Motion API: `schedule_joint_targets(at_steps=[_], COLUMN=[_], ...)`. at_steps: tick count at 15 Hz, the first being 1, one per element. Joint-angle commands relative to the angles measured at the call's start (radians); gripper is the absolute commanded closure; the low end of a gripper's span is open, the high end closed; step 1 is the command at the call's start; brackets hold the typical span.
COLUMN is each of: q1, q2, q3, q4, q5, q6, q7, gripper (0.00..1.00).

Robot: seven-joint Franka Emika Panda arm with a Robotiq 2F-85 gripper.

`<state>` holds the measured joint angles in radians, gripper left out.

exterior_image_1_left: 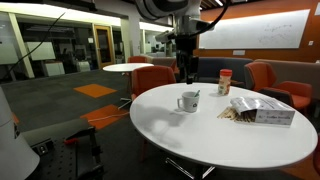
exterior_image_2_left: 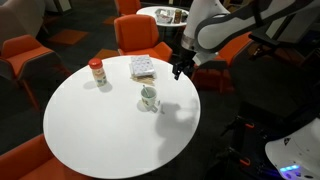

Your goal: Put the pen in the mug on the table

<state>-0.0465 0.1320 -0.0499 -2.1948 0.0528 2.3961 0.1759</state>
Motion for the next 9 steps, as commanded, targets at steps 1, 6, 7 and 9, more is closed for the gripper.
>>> schedule_joint_targets(at_steps=[1,6,7,9], q1=[0.028,0.073,0.084,0.100], q2=[0.120,0.257,0.283,0.329], q3=[0.006,0.015,0.014,0.011], q4=[0.131,0.257,0.283,0.322], q5=[-0.021,-0.015,-0.019,-0.019], q6=[-0.022,-0.024,-0.034,-0.031], q7=[0.048,0.060,0.067,0.075], gripper=[0.36,0.37,0.37,0.36])
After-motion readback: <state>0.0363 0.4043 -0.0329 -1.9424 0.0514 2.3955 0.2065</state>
